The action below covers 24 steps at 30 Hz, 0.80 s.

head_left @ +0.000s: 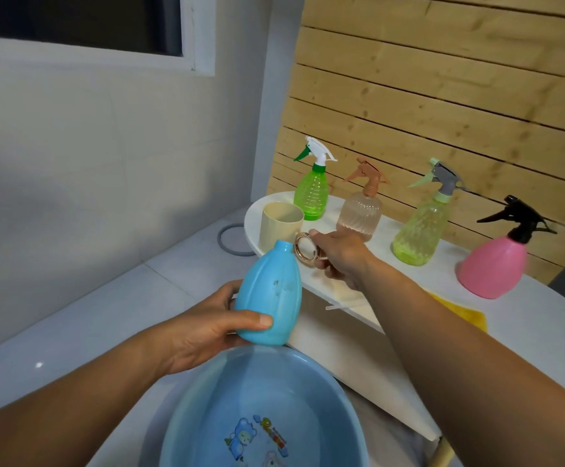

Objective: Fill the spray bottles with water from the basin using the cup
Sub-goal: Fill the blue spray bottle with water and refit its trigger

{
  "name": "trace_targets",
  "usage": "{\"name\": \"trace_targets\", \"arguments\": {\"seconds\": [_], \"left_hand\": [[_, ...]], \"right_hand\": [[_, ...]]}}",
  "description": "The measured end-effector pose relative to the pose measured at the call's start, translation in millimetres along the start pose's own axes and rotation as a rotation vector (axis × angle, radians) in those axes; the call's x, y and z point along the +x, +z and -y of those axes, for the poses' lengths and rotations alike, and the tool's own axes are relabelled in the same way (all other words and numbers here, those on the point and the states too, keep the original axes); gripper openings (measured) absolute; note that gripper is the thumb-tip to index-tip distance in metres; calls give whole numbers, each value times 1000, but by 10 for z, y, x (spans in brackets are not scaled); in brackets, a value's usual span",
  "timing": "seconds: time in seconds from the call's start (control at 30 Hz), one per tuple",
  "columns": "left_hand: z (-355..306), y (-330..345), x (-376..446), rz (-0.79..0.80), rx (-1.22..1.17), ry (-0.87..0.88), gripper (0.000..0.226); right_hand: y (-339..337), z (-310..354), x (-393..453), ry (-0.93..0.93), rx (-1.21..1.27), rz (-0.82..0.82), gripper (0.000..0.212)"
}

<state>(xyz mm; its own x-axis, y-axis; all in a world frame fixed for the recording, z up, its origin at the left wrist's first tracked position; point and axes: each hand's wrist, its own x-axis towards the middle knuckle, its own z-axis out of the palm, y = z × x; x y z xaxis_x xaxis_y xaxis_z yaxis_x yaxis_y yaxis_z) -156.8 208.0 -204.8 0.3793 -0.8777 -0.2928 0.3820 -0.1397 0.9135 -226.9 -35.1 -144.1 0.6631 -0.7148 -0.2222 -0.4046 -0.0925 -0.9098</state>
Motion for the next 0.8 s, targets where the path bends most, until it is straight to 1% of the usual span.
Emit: {"name": "trace_targets", "arguments": {"seconds": [0.07, 0.13, 0.27, 0.4, 0.5, 0.6, 0.73, 0.8], "left_hand": [[-18, 1, -32, 58, 71, 16, 85], [-25, -19, -62, 92, 151, 24, 84], [22, -80, -90, 66, 199, 26, 89], [60, -74, -133, 32, 276, 63, 87], [81, -71, -158, -2, 319, 93, 88], [131, -107, -169, -52, 343, 116, 94], [289, -182, -227, -112, 401, 119, 105], [392, -203, -265, -123, 415, 115, 109]], "right_hand": [[87, -4, 39, 35, 3, 35, 31], [133, 0, 52, 55, 57, 74, 30], [126, 28, -6, 38, 146, 79, 24], [-13, 173, -240, -21, 172, 54, 29], [-184, 312, -520, -52, 144, 40, 34], [-290, 355, -805, -62, 95, 35, 36], [-245, 318, -1066, -67, 38, 32, 36], [-157, 256, -1116, -91, -31, 29, 37]]}}
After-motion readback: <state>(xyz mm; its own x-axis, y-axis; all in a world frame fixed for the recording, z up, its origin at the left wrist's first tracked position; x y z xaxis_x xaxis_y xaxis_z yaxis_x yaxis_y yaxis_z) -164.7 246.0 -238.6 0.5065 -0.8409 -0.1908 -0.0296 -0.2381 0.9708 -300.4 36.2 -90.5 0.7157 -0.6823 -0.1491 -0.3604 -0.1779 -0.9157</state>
